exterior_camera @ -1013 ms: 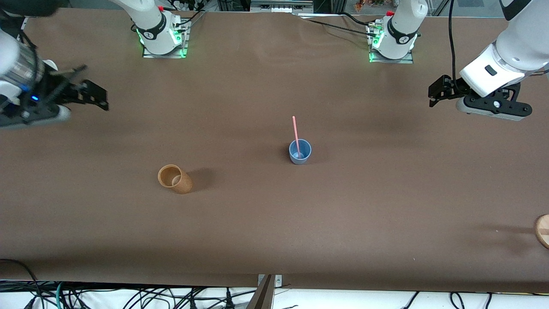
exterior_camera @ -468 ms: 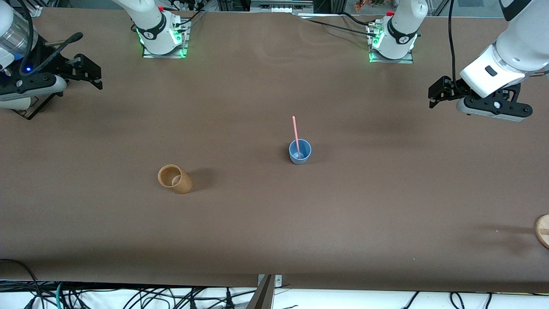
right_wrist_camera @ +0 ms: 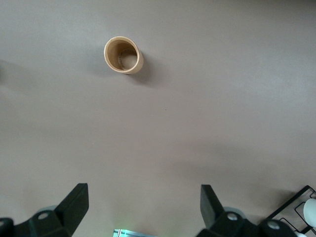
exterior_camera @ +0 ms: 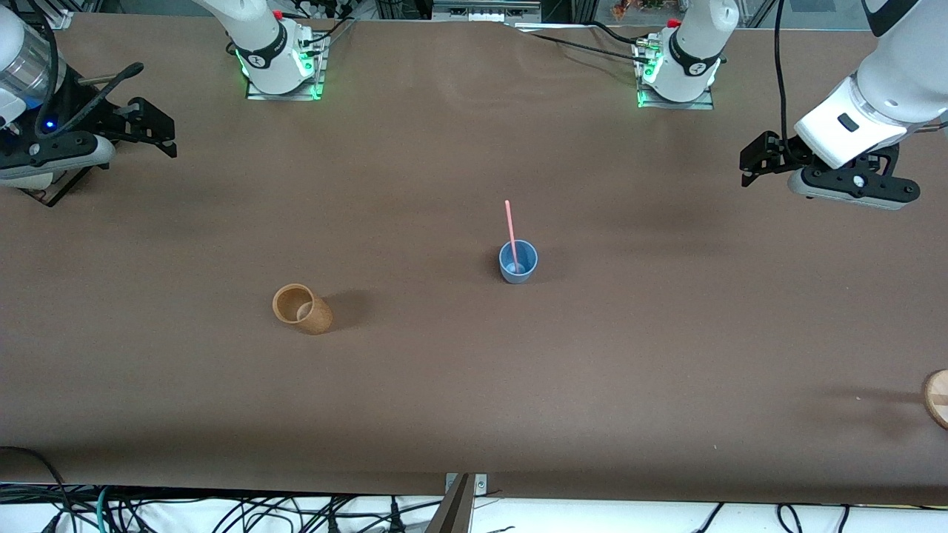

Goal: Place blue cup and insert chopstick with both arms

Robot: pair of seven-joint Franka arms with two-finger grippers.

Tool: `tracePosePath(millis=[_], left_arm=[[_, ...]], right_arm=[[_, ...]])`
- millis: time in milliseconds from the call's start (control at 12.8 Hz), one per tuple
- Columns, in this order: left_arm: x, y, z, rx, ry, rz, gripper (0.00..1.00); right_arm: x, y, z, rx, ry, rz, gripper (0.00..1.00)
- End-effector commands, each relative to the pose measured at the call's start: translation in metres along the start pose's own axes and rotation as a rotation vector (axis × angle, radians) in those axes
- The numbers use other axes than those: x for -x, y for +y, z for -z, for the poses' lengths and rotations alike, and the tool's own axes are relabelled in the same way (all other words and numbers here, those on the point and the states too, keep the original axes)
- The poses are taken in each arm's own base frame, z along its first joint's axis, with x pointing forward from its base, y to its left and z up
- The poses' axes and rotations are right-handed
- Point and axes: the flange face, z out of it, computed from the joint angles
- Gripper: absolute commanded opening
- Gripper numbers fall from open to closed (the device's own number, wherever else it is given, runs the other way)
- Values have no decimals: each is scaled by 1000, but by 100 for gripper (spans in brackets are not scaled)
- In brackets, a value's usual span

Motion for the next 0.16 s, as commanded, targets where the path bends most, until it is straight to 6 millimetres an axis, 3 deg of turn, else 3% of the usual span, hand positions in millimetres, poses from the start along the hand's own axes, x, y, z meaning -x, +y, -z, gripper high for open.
tracePosePath(millis=[0, 78], left_arm=[[1, -2, 3, 22, 7, -13, 100], [1, -2, 3, 22, 7, -13, 100]], right_arm=[[3, -1, 6, 5, -6, 7, 100], [6, -2, 8, 4, -1, 7, 100]])
